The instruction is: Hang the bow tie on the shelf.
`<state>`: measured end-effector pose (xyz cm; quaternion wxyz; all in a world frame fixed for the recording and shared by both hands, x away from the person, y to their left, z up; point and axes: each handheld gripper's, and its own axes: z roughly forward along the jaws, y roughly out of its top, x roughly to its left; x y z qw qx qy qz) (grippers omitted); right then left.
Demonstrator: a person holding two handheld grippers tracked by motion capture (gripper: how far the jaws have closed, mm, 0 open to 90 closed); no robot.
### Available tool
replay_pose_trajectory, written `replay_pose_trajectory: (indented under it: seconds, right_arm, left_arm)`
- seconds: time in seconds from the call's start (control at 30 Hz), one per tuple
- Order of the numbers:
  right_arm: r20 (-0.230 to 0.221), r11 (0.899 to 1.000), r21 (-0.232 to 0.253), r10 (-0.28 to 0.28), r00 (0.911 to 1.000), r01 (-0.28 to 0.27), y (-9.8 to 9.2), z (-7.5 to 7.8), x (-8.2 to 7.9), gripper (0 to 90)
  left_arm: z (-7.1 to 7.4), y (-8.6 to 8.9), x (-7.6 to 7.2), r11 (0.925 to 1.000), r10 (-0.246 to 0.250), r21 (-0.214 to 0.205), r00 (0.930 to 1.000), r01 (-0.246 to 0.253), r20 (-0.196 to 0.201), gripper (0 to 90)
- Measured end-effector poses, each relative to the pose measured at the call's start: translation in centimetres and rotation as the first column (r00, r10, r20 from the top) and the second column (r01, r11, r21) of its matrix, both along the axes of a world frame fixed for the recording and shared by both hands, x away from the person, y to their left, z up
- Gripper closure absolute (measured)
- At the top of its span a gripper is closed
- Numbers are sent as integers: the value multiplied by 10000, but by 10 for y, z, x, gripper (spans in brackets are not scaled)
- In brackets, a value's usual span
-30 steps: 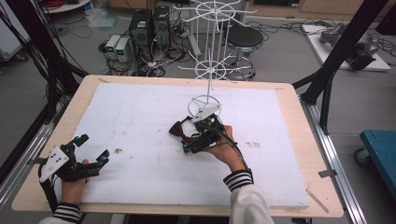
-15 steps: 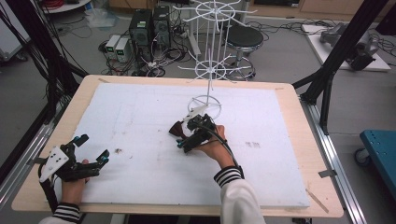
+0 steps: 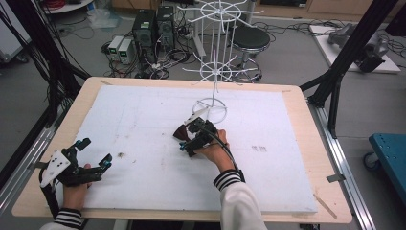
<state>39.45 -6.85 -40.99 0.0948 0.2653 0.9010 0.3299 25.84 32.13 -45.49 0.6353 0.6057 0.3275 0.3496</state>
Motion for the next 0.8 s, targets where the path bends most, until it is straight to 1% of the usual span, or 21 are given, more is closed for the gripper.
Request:
replay_pose_trajectory:
  seconds: [0.03, 0.07, 0.1, 0.17, 0.27, 0.33, 0.43, 0.47, 0.5, 0.53, 0.57, 0.6, 0.63, 0.73, 0.8]
  right_arm:
    - [2, 10000, -11, 20, 10000, -20, 0, -1, 0, 229]
    - [-42, 10000, -40, 55, 10000, -55, 1, -2, 2, 268]
    - [-42, 10000, -40, 55, 10000, -55, 1, -2, 2, 268]
    - [-93, 10000, -79, 36, 10000, -36, 1, -2, 2, 299]
    - [-87, 9995, -318, -19, 10000, 16, 1, -2, 3, 362]
    - [-254, 9996, -240, -118, 9996, 112, 1, -3, 4, 398]
    - [-238, 9993, -337, -165, 9996, 157, 1, -4, 4, 423]
    - [-288, 9994, -291, -175, 9994, 167, 1, -5, 5, 427]
    - [-463, 9990, -277, -355, 9983, 343, 0, -6, 5, 459]
    - [-463, 9990, -277, -355, 9983, 343, 0, -6, 5, 459]
    - [-513, 9989, -281, -379, 9980, 365, 0, -7, 6, 475]
    - [-653, 9991, -236, -370, 9972, 355, 1, -8, 6, 510]
    - [-653, 9991, -236, -370, 9972, 355, 1, -8, 6, 510]
    - [-758, 9995, -213, -234, 9969, 219, 2, -9, 6, 612]
    - [-742, 9992, -257, -340, 9967, 321, 3, -8, 5, 688]
  left_arm:
    - [0, 0, 0, 10000, 1, -4, 10000, -1, 0, 18]
    - [0, 0, 0, 10000, -1, -5, 10000, 1, 1, 18]
    - [0, 0, 0, 10000, 0, -7, 10000, 0, -1, 18]
    - [0, 0, 0, 10000, -2, -9, 10000, 2, 1, 18]
    - [0, 0, 0, 10000, -5, -22, 10000, 5, -2, 18]
    - [0, 0, 0, 10000, 0, -13, 10000, 0, -5, 18]
    - [0, 0, 0, 10000, 7, -35, 10000, -7, -7, 18]
    - [0, 0, 0, 10000, 0, -10, 10000, 0, -3, 18]
    - [0, 0, 0, 10000, 4, -43, 10000, -4, -3, 18]
    - [0, 0, 0, 10000, 9, -48, 10000, -9, -4, 18]
    - [0, 0, 0, 10000, 5, -56, 10000, -5, 0, 18]
    - [0, 0, 0, 10000, 5, -55, 10000, -5, 0, 18]
    - [0, 0, 0, 10000, 4, -54, 10000, -5, -3, 18]
    - [0, 0, 0, 10000, 4, -55, 10000, -4, -1, 18]
    - [0, 0, 0, 10000, 0, -71, 10000, 0, 3, 18]
